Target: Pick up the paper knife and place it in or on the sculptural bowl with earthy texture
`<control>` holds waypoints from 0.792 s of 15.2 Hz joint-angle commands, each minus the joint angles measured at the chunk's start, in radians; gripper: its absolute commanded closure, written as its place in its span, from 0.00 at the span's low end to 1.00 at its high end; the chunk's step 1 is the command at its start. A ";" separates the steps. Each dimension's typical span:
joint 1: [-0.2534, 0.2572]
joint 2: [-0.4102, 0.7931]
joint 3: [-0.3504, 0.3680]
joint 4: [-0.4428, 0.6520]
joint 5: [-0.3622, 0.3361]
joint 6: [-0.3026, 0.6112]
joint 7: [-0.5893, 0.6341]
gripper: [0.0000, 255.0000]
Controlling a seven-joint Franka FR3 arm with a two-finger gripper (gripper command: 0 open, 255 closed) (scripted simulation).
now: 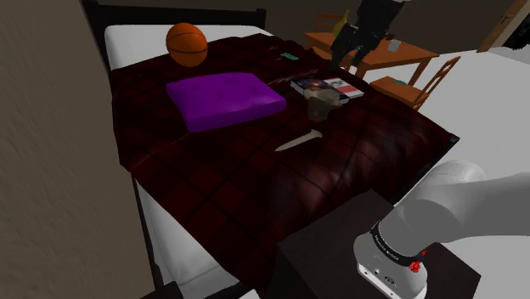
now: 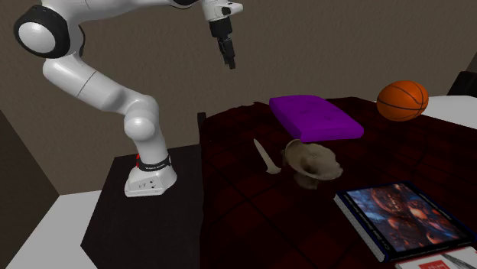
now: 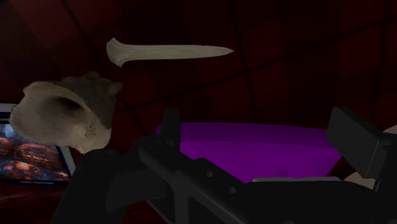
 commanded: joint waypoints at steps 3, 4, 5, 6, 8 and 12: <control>-0.034 0.039 0.028 -0.029 0.008 0.053 0.095 0.00; -0.051 0.060 0.041 -0.041 0.012 0.078 0.143 0.00; -0.067 0.082 0.054 -0.052 0.016 0.104 0.190 0.00; -0.084 0.105 0.067 -0.063 0.019 0.129 0.238 0.00; -0.117 0.155 0.093 -0.080 0.024 0.178 0.332 0.00; -0.181 0.262 0.138 -0.102 0.029 0.273 0.522 0.00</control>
